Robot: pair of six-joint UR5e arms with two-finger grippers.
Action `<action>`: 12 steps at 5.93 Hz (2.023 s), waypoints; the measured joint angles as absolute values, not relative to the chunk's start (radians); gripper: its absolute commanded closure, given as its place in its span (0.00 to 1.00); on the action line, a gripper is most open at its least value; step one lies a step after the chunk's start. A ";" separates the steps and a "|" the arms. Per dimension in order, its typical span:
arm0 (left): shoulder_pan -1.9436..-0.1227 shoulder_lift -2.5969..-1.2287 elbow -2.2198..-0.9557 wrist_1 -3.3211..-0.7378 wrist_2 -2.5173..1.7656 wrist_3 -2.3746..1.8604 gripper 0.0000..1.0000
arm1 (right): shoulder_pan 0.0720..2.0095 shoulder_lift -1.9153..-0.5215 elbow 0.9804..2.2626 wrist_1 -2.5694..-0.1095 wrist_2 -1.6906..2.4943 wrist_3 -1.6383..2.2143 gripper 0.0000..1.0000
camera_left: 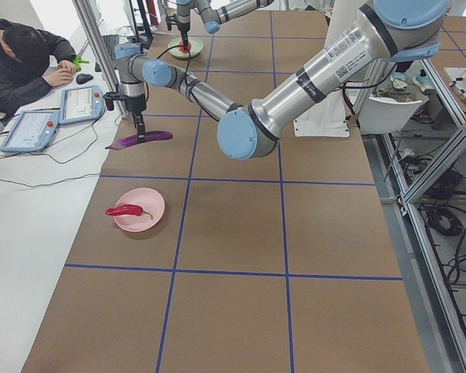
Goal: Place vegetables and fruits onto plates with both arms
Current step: 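Carry the eggplant to the pink plate while the right gripper releases the pomegranate, then reach the right gripper down over the peach while the left gripper releases the eggplant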
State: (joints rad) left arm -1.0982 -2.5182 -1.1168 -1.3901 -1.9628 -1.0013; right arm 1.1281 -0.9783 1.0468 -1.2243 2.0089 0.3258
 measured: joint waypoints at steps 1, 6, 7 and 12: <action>-1.099 -2.504 -1.055 -1.464 -1.947 -0.974 1.00 | 1.123 -0.976 1.060 -1.224 2.048 0.357 0.00; -1.090 -2.424 -0.813 -1.732 -1.822 -0.725 0.82 | 1.183 -0.923 1.325 -1.519 2.305 0.514 0.00; -1.084 -2.419 -0.791 -1.776 -1.818 -0.721 0.28 | 1.172 -0.922 1.373 -1.532 2.319 0.587 0.00; -1.098 -2.423 -0.843 -1.754 -1.843 -0.717 0.00 | 0.892 -0.923 1.634 -1.535 2.226 1.093 0.00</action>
State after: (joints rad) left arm -1.0981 -2.4232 -0.8426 -1.7540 -1.8428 -0.7174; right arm 0.8924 -0.9225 1.6345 -1.5350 2.2259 1.0930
